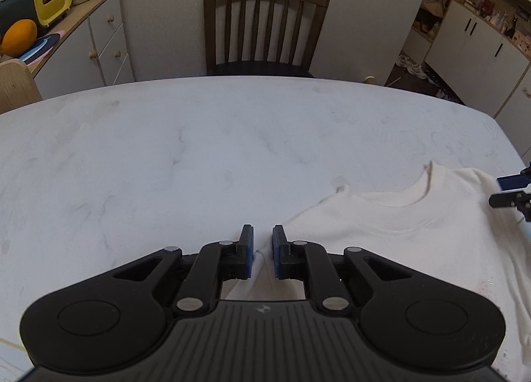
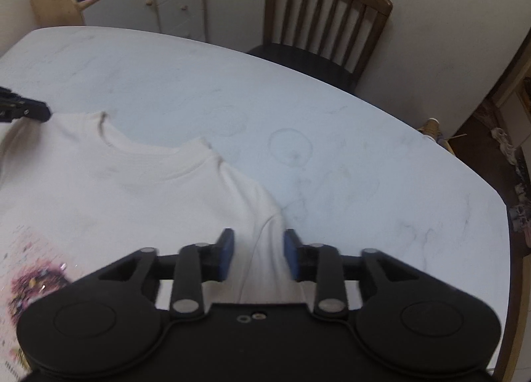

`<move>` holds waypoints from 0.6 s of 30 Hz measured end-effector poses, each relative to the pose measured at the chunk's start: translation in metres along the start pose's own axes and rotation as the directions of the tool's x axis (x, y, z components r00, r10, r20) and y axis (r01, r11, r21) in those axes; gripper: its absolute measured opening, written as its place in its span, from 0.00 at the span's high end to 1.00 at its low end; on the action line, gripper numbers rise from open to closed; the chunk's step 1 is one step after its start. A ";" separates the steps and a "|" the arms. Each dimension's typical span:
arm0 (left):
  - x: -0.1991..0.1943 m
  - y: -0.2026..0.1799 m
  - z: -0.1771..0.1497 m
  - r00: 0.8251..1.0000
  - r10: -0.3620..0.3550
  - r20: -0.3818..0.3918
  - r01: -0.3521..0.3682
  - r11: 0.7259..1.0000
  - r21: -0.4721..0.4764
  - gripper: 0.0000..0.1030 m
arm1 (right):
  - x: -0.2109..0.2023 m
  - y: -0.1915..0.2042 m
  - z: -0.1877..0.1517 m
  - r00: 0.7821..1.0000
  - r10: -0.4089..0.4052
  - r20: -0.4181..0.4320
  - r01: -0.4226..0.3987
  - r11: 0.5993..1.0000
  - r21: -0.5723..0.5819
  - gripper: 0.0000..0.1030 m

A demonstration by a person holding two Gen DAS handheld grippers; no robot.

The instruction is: Fold clothes

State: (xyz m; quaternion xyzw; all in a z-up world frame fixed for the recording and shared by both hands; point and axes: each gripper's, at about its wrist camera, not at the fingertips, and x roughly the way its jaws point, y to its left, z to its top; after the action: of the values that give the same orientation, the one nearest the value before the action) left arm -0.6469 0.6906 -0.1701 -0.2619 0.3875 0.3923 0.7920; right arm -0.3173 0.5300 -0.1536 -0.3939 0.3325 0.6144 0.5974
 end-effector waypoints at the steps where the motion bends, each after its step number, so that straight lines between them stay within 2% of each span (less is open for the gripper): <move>1: -0.006 0.001 -0.001 1.000 -0.008 0.001 0.008 1.000 0.006 0.90 | -0.007 -0.001 -0.003 1.000 0.010 0.000 -0.010 1.000 -0.009 0.00; 6: -0.053 -0.010 -0.015 1.000 -0.007 -0.012 0.008 0.999 0.047 0.89 | -0.058 -0.013 -0.039 0.999 0.040 -0.025 -0.040 0.999 -0.003 0.00; 9: -0.086 -0.022 -0.032 0.998 -0.044 -0.039 0.047 0.997 0.056 0.86 | -0.090 -0.021 -0.076 1.000 0.025 -0.013 -0.025 1.000 -0.005 0.00; 11: -0.106 -0.029 -0.048 0.996 -0.080 -0.049 0.082 0.996 0.038 0.81 | -0.107 -0.023 -0.104 0.999 0.036 -0.032 -0.037 0.999 -0.007 0.00; 12: -0.116 -0.035 -0.059 0.994 -0.091 -0.052 0.092 0.995 0.031 0.71 | -0.114 -0.024 -0.118 0.998 0.043 -0.042 -0.044 0.999 -0.004 0.00; 13: -0.125 -0.040 -0.069 0.993 -0.101 -0.055 0.102 0.994 0.024 0.56 | -0.121 -0.025 -0.133 0.997 0.050 -0.051 -0.050 0.999 -0.001 0.00; 15: -0.143 -0.054 -0.094 0.992 -0.117 -0.051 0.118 0.993 0.017 0.31 | -0.136 -0.023 -0.161 0.994 0.086 -0.066 -0.085 0.996 0.021 0.00; 18: -0.159 -0.075 -0.129 0.989 -0.131 -0.069 0.131 0.991 -0.008 0.29 | -0.154 -0.009 -0.194 0.986 0.159 -0.057 -0.158 0.987 0.018 0.00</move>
State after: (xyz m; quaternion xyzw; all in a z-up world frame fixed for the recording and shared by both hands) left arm -0.7005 0.4897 -0.1046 -0.3015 0.3963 0.3308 0.8016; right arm -0.2952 0.2874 -0.1087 -0.3796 0.3843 0.6460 0.5393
